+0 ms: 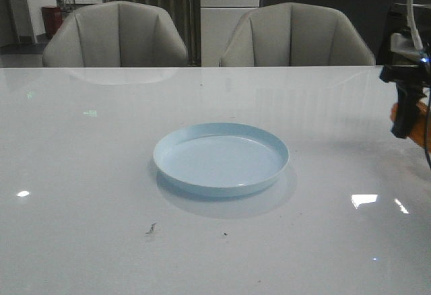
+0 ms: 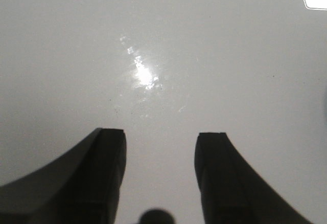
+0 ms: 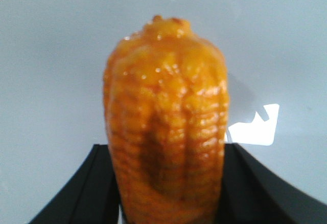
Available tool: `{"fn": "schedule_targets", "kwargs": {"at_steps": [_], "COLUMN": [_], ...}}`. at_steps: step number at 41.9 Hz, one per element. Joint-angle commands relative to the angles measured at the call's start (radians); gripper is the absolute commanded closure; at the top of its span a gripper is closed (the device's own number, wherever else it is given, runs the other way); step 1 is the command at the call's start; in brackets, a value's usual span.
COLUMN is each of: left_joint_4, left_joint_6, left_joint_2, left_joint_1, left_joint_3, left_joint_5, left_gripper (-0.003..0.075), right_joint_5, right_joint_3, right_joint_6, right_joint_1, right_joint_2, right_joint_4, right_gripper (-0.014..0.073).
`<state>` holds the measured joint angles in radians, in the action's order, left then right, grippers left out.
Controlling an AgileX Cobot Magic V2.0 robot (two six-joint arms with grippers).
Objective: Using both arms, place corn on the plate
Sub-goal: 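Lift the corn cob and carry it over the plate with the right gripper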
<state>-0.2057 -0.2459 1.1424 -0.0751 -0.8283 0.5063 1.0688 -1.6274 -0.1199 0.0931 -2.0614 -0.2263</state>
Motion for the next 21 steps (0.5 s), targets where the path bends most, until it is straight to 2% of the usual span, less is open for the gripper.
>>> {"fn": "schedule_targets", "kwargs": {"at_steps": [1,13,21], "left_joint_4": [-0.017,-0.017,-0.017], "left_joint_6": [-0.003,-0.003,-0.003], "left_joint_2": [-0.024,-0.024,-0.024], "left_joint_1": [-0.001,-0.001,-0.001], "left_joint_3": [-0.027,-0.027,-0.027], "left_joint_5": [-0.074,-0.087,-0.087], "left_gripper": [0.0340,0.0340,0.0340], "right_joint_5": [0.065,0.045,0.021], "right_joint_3": [-0.115,-0.325,-0.337], "right_joint_6": [-0.025,-0.025,-0.039], "right_joint_1": [-0.053,-0.220,-0.331], "right_joint_2": [0.056,0.053,0.047], "right_joint_4": [-0.070,-0.269,-0.279], "right_gripper": [0.0538,0.0537,0.0507]}}
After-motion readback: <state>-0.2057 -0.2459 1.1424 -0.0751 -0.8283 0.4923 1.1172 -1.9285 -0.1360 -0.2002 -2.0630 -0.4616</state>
